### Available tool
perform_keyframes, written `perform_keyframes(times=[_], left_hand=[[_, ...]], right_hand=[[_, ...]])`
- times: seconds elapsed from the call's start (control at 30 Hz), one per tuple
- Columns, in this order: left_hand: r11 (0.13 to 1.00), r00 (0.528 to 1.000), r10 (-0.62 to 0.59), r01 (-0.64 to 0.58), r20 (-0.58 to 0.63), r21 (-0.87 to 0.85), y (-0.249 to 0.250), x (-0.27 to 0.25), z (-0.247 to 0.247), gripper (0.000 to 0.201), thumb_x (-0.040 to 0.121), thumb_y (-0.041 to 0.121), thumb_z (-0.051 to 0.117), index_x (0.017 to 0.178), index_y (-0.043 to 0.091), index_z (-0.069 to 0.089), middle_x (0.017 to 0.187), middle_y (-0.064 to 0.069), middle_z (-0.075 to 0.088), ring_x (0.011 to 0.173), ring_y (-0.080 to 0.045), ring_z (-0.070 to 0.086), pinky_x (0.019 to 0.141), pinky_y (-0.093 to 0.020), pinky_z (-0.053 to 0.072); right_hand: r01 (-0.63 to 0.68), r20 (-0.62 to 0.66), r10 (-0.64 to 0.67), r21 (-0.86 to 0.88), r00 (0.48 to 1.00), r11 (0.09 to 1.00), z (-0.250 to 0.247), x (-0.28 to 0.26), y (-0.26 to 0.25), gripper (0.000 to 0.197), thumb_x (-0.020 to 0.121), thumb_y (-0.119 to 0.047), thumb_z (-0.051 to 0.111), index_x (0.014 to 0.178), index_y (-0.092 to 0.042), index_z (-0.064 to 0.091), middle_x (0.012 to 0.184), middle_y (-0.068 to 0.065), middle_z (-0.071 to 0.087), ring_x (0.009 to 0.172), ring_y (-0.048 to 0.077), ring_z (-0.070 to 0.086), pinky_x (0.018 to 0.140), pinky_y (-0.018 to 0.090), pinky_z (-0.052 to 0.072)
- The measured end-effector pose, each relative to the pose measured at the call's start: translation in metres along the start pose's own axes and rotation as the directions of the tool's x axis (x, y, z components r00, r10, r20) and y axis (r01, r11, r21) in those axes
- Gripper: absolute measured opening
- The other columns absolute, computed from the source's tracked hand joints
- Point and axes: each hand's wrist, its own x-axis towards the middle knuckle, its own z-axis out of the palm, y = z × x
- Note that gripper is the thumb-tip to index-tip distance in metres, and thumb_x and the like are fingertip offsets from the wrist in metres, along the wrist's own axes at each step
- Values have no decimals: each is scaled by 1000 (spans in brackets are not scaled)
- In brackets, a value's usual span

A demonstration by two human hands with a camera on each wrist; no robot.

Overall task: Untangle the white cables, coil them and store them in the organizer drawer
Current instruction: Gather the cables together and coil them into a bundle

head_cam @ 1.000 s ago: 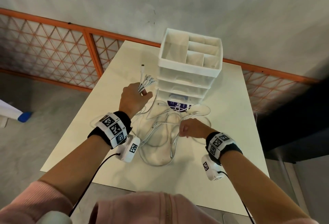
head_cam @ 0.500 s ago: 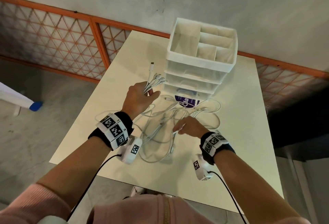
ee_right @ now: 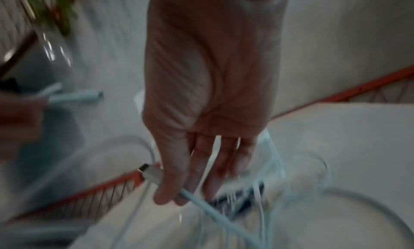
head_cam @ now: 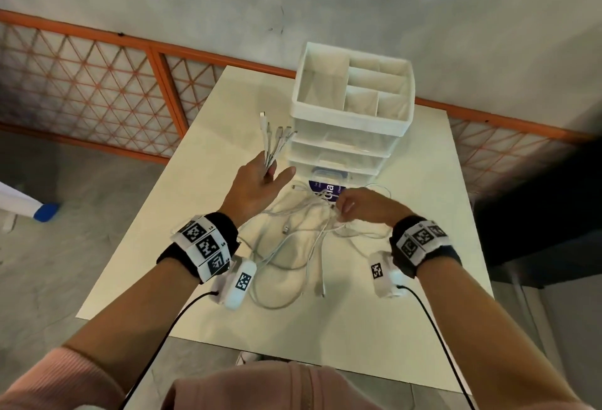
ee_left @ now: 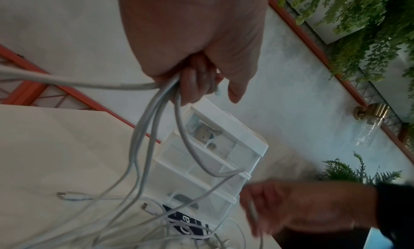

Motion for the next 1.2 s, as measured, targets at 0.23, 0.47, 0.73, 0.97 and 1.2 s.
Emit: perform_keyframes(times=[0.23, 0.47, 0.73, 0.97, 1.2], left_hand=[[972, 956, 196, -160, 216, -174, 37, -6, 24, 38, 89, 38, 60, 77, 18, 29, 66, 3, 25, 55, -9, 25, 59, -27, 30], [933, 911, 277, -179, 307, -311, 68, -17, 39, 27, 97, 34, 47, 112, 11, 42, 68, 0, 38, 57, -8, 40, 60, -24, 38], [934, 920, 229, -115, 319, -338, 61, -18, 45, 33, 102, 33, 35, 135, 30, 39, 81, -1, 50, 68, -27, 43, 66, -43, 39], [928, 924, 246, -138, 292, -346, 66, -28, 46, 36, 103, 31, 28, 137, 20, 35, 77, 9, 47, 67, -7, 36, 66, -18, 40], [938, 892, 284, -184, 351, -293, 58, -23, 50, 20, 104, 20, 26, 96, 17, 45, 91, 2, 57, 71, 6, 51, 69, -12, 41]], right_hand=[[241, -232, -162, 372, 959, 896, -78, -61, -85, 33, 84, -6, 68, 113, -10, 54, 77, 5, 64, 76, 21, 64, 70, 26, 53], [373, -431, -196, 376, 881, 848, -75, -69, -123, 31, 80, -5, 72, 105, -2, 55, 77, 8, 61, 70, 25, 70, 73, 35, 60], [314, -477, -105, 382, 873, 869, -63, -56, -118, 30, 77, -4, 75, 96, -7, 52, 75, 6, 60, 60, 17, 68, 58, 28, 59], [308, -487, -71, 426, 871, 851, -62, -54, -114, 61, 71, -12, 82, 121, -16, 48, 118, 10, 56, 93, 22, 65, 84, 31, 56], [375, -433, -207, 349, 877, 859, -62, -59, -114, 57, 68, -2, 81, 119, -9, 56, 105, 8, 66, 88, 17, 66, 81, 23, 53]])
